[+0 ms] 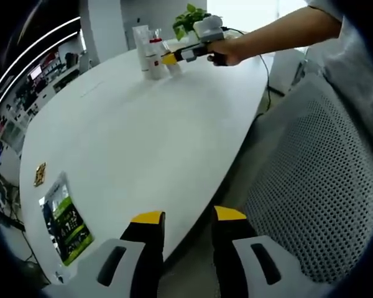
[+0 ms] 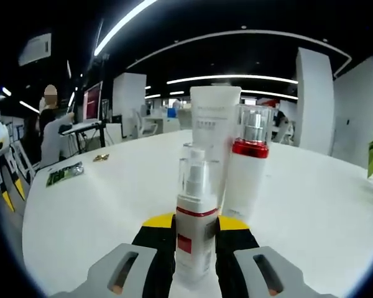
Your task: Arrange the skincare products in the storage area until every visible bottle or jar stands upright without overlapping.
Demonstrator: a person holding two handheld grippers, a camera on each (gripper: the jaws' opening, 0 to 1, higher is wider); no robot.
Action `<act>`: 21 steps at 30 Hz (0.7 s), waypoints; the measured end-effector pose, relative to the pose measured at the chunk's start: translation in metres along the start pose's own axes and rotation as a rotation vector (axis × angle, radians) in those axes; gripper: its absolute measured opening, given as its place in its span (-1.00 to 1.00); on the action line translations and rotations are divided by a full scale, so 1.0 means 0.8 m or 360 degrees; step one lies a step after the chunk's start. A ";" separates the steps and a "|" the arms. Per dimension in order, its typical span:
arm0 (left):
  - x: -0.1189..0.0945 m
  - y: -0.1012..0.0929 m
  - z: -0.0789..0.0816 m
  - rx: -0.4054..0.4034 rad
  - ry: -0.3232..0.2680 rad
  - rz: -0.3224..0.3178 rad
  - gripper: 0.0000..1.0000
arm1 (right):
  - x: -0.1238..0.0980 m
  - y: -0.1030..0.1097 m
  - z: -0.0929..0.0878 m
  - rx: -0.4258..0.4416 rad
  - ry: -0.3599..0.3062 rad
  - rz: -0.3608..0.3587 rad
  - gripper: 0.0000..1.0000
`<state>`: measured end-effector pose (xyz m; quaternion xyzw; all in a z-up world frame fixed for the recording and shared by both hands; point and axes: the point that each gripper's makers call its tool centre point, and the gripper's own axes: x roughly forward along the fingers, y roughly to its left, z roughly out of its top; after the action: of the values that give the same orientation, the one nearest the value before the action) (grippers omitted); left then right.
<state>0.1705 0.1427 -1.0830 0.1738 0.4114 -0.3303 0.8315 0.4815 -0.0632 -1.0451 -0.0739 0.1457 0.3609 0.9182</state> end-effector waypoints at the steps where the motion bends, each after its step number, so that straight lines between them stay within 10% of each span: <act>1: 0.000 0.000 0.000 0.0001 0.0000 0.0001 -0.49 | 0.000 0.001 0.000 -0.0009 0.0002 0.0007 -0.67; 21: 0.001 -0.001 -0.004 0.0025 0.0031 -0.0002 -0.53 | 0.000 0.000 -0.002 -0.0018 0.0015 0.0018 -0.66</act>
<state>0.1685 0.1435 -1.0860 0.1834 0.4168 -0.3323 0.8260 0.4809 -0.0634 -1.0466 -0.0798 0.1483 0.3665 0.9151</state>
